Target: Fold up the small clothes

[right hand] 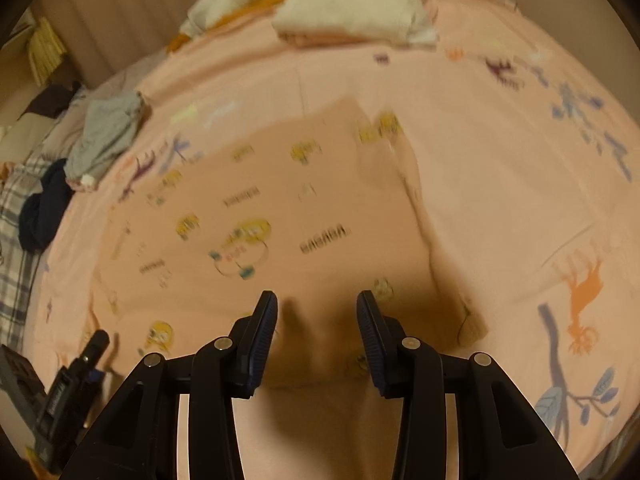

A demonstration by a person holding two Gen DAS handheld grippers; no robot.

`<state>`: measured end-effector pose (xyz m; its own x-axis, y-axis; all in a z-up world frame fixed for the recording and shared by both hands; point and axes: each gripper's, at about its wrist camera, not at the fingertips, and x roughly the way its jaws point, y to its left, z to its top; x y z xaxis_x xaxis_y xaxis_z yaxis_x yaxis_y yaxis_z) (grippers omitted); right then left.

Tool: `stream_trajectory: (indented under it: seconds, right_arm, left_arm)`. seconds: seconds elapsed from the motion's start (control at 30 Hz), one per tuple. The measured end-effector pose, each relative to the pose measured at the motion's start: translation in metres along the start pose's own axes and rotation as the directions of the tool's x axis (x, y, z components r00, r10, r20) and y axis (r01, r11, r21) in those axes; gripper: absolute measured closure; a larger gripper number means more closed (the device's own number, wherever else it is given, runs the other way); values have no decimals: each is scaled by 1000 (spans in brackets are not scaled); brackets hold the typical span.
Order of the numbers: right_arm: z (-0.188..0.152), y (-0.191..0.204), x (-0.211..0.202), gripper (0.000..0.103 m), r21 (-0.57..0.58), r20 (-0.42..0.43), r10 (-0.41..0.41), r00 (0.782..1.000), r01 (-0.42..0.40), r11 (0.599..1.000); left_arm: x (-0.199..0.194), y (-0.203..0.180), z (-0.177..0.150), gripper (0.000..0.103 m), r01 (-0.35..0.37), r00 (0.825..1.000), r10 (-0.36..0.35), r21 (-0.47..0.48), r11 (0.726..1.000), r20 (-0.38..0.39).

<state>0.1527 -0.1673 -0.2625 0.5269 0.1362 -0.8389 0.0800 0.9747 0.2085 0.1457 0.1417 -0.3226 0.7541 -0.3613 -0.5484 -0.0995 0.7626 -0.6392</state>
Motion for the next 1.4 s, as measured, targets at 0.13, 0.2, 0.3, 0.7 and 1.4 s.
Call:
stream_trajectory:
  seconds: [0.13,0.2,0.3,0.7,1.4]
  right_arm:
    - [-3,21,8,62,-93,-39,46,998,-50,994]
    - [-4,32,17,62,-129,-67,69,995,-77,989]
    - [3,43,27,62,-163,-54,78,996,-86,983]
    - [-7,44,57,67,-287,28,145,989,-131,949]
    - [7,-27,78,103,138,-98,550,829,-536,833]
  left_arm:
    - [3,-7,2,28,73,997,-73,-3,997,-18]
    - [4,-4,4,29,120,993,-121,-53,991,-11]
    - [9,2,8,41,198,979,-202,-133,971,-16]
    - [28,-19,14,100,149,986,-156,-115,982,-50]
    - [69,-119,-42,87,355,910,-282,220,909,-304]
